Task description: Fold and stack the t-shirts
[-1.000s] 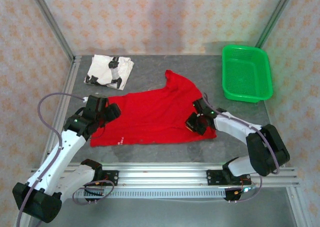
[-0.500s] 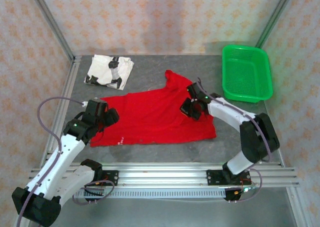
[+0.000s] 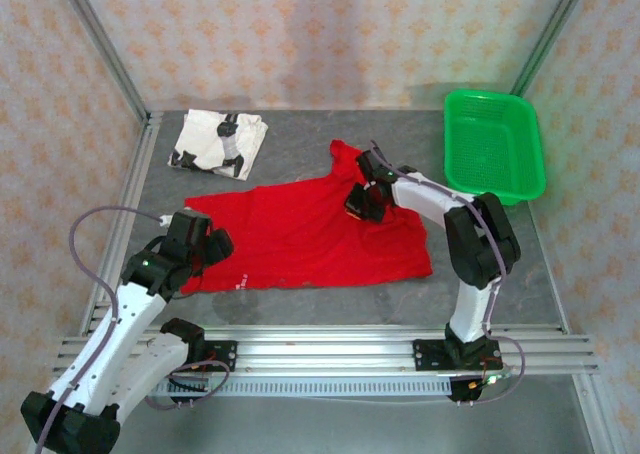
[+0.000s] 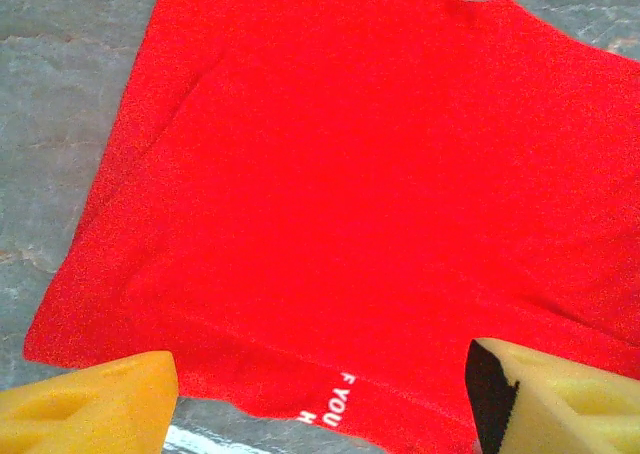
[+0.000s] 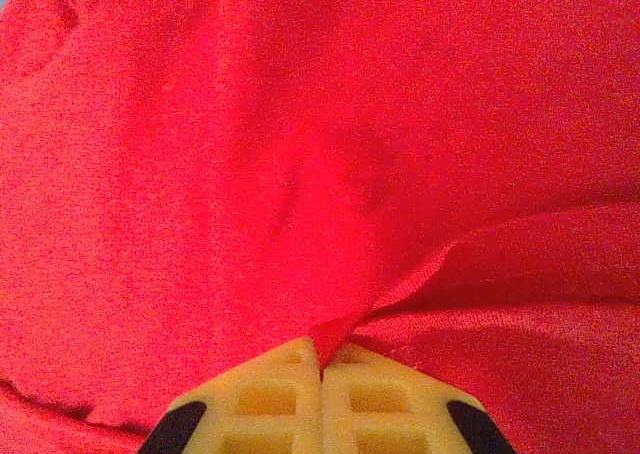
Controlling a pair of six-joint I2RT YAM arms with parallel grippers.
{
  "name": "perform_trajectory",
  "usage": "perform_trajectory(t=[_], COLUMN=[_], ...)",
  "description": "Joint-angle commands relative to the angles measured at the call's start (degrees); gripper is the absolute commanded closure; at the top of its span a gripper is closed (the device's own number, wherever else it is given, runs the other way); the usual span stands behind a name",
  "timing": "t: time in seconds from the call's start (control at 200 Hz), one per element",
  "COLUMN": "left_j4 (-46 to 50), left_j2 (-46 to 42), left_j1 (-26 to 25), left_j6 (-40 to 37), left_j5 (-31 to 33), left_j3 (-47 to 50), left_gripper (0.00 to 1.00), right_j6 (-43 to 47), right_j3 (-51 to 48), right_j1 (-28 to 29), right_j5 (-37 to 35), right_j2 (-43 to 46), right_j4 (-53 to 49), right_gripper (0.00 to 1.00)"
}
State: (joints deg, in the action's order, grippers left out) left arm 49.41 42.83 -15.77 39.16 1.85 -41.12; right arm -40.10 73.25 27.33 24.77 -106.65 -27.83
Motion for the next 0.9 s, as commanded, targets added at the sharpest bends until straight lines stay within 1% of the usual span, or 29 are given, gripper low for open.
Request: perform_trajectory(t=[0.0, 0.205, 0.34, 0.49, 0.645, 0.776, 0.826, 0.896], left_j4=[3.09, 3.58, 3.69, 4.62, 4.89, 4.67, 4.52, 4.01], left_j2=[-1.79, -2.57, -2.49, -2.38, -2.05, -1.85, -1.71, -1.37], left_j1=[-0.11, -0.09, -0.06, -0.09, -0.14, -0.06, -0.14, -0.09], left_j6=[1.53, 3.01, 3.46, 4.99, 6.23, 6.41, 6.55, 6.37], left_j5=[2.20, 2.20, 2.13, 3.80, 4.24, 4.34, 4.38, 3.95], left_j3=[1.46, 1.80, 2.17, 2.54, 3.17, 3.69, 3.89, 4.23], left_gripper=[0.23, 0.23, 0.24, 0.24, 0.24, 0.24, 0.24, 0.24], right_j6=[2.99, 5.40, 6.89, 9.13, 10.96, 11.62, 11.82, 11.39], right_j3=[2.84, 6.49, 7.86, 9.42, 11.71, 12.32, 11.79, 9.77], right_j1=[0.31, 0.66, 1.13, 1.96, 2.83, 2.82, 2.81, 2.82], right_j5=[1.58, 3.68, 5.49, 7.20, 7.31, 5.69, 4.29, 3.04], right_j2=[-2.23, -6.06, -7.98, -9.44, -10.82, -10.91, -9.45, -5.09], right_j4=[-1.56, -2.92, -3.10, -3.71, -5.02, -6.35, -5.83, -2.86], right_gripper=[1.00, 0.93, 0.90, 0.88, 0.85, 0.75, 0.64, 0.50])
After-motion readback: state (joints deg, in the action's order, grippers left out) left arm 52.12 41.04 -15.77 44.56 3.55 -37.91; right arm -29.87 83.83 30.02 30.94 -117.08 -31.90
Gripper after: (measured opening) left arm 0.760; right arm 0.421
